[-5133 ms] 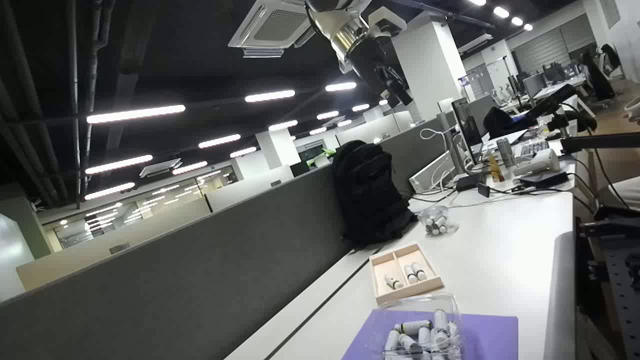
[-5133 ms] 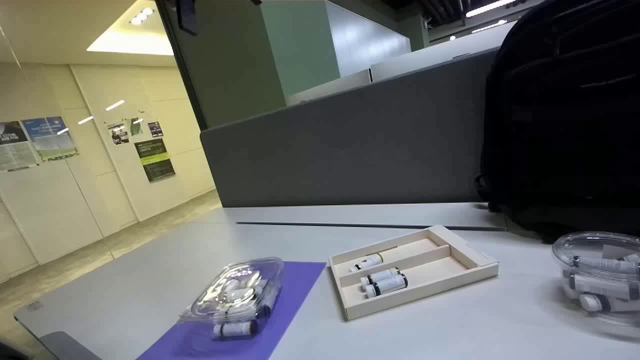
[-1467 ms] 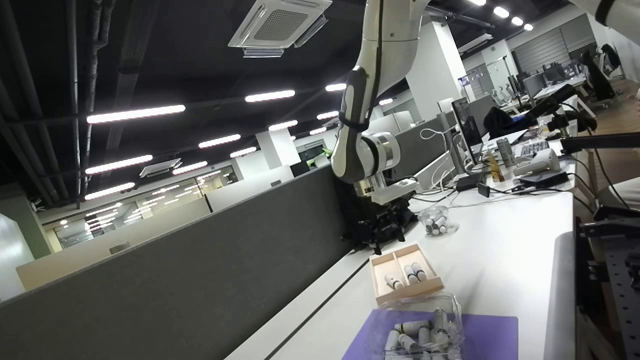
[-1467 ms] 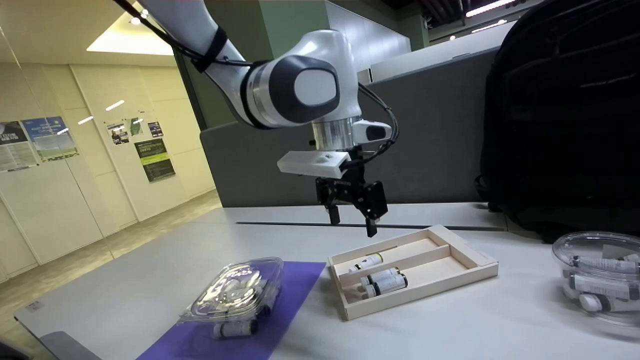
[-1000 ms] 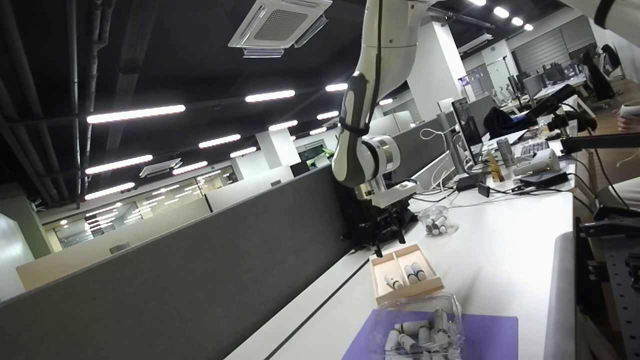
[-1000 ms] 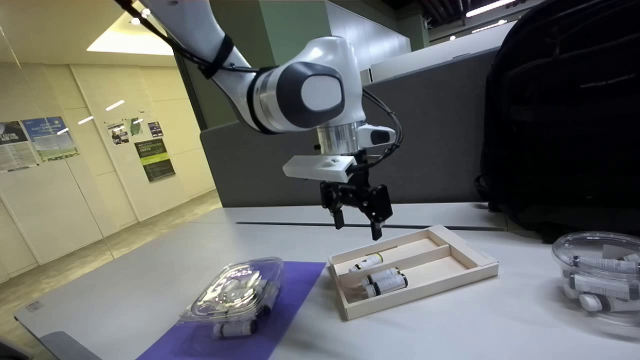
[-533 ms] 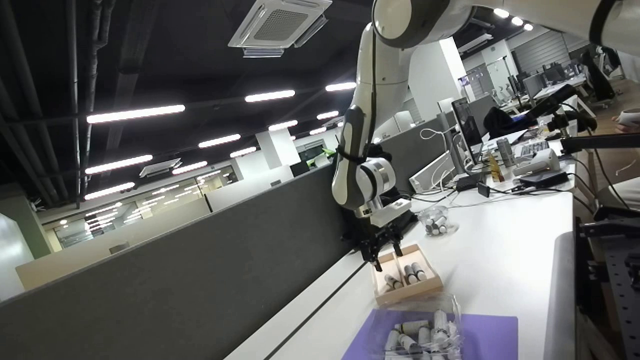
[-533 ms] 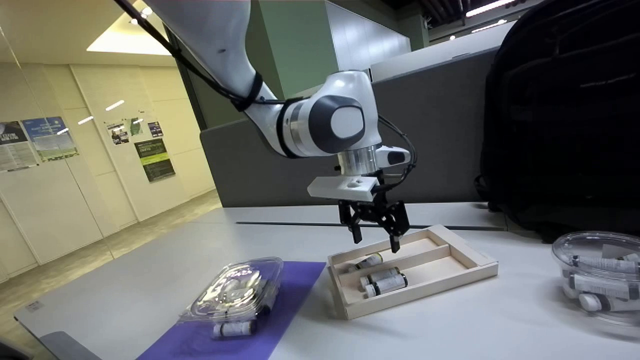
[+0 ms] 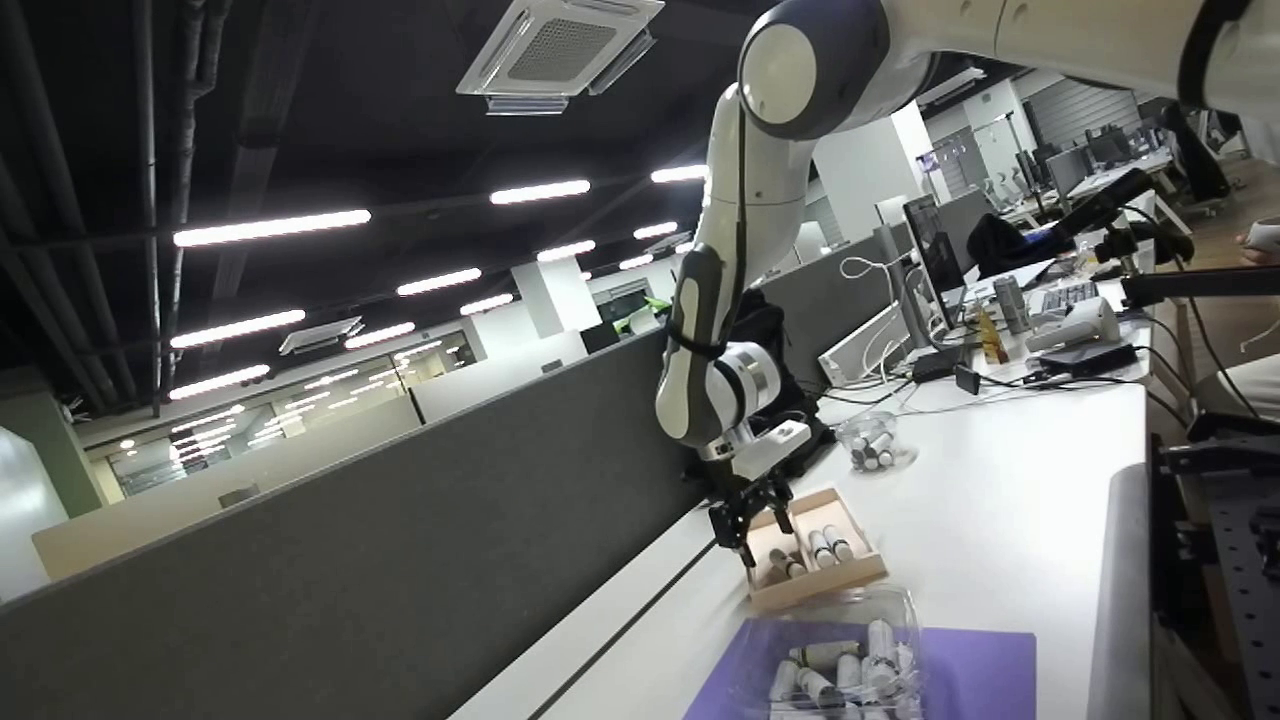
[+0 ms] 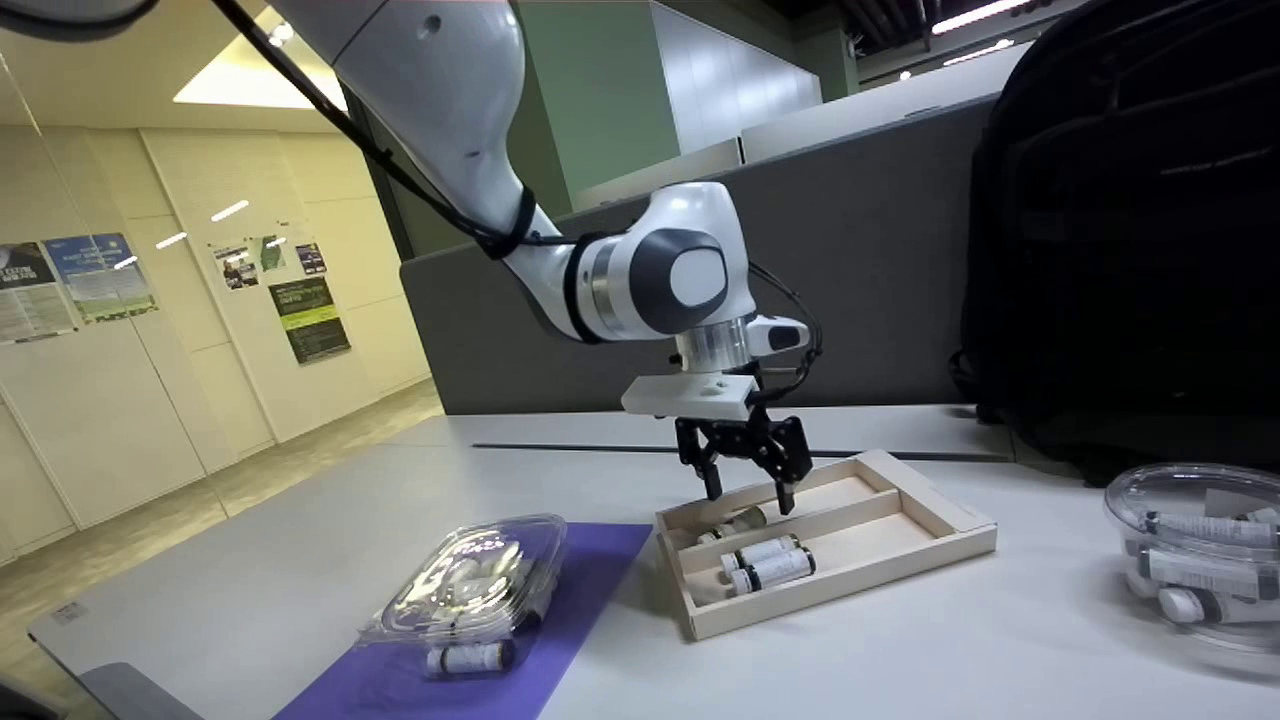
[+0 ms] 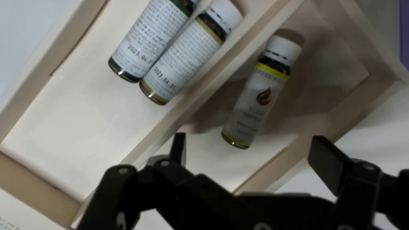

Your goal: Remove a bottle from the left compartment of the tray and put it on the table

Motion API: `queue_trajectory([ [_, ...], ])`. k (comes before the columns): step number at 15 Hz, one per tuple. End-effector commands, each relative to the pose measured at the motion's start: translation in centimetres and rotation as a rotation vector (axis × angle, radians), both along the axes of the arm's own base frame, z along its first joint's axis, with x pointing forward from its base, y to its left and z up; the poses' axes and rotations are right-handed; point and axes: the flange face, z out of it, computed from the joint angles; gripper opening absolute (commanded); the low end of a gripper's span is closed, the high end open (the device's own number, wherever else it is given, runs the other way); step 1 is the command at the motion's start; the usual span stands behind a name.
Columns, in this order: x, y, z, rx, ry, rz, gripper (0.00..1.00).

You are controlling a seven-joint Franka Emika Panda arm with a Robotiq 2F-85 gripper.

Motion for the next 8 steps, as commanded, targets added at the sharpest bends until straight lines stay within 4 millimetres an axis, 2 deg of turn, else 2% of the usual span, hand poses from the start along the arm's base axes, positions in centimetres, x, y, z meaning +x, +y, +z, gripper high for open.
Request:
queue_trajectory([
  [1,0.97,0.03,-0.06,-0.011,0.001,0.006,0.69],
  [8,1.19,0.76,0.27,-0.029,-0.016,0.093,0.19],
])
